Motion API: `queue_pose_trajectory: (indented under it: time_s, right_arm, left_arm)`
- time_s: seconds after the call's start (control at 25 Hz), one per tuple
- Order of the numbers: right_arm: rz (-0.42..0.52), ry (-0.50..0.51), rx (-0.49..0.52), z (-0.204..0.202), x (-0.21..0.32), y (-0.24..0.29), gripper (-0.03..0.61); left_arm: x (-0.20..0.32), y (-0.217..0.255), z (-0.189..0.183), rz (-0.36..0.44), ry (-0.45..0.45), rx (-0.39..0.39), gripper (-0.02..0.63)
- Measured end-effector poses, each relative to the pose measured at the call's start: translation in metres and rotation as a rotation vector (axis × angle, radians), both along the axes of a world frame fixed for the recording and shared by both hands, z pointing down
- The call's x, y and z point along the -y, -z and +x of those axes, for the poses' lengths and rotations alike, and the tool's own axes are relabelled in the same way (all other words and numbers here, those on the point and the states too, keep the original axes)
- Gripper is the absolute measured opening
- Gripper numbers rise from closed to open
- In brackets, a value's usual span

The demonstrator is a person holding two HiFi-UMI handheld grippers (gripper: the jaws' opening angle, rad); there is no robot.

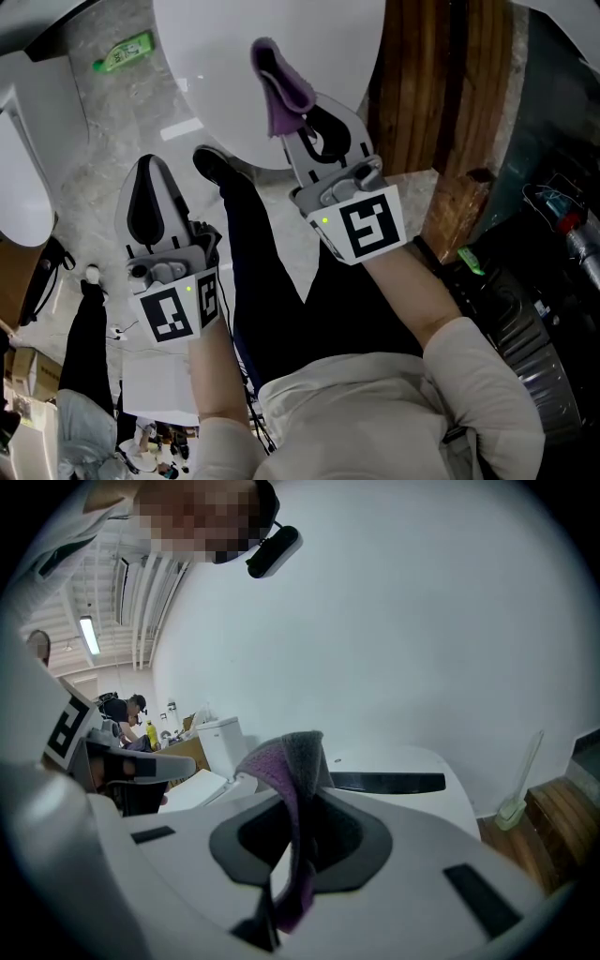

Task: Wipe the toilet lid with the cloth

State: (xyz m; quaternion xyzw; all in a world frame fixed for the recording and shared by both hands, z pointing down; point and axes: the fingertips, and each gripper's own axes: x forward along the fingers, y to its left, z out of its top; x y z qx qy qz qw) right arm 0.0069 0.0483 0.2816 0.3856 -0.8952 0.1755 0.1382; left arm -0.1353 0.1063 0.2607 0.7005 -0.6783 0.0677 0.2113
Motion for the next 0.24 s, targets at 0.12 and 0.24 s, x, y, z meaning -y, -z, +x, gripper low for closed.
queue_pose_trajectory:
  time_s: [0.12, 0.24]
  right_arm:
    - [-0.003, -0.002, 0.002, 0.0014, -0.0028, 0.0011, 0.054]
    - [-0.008, -0.005, 0.007, 0.0024, -0.0077, 0.0042, 0.054]
  left_arm:
    - [-0.0018, 0.0006, 0.0012, 0.001, 0.004, 0.000, 0.015]
    - [-0.0059, 0.0020, 0.0030, -0.003, 0.006, 0.003, 0.017]
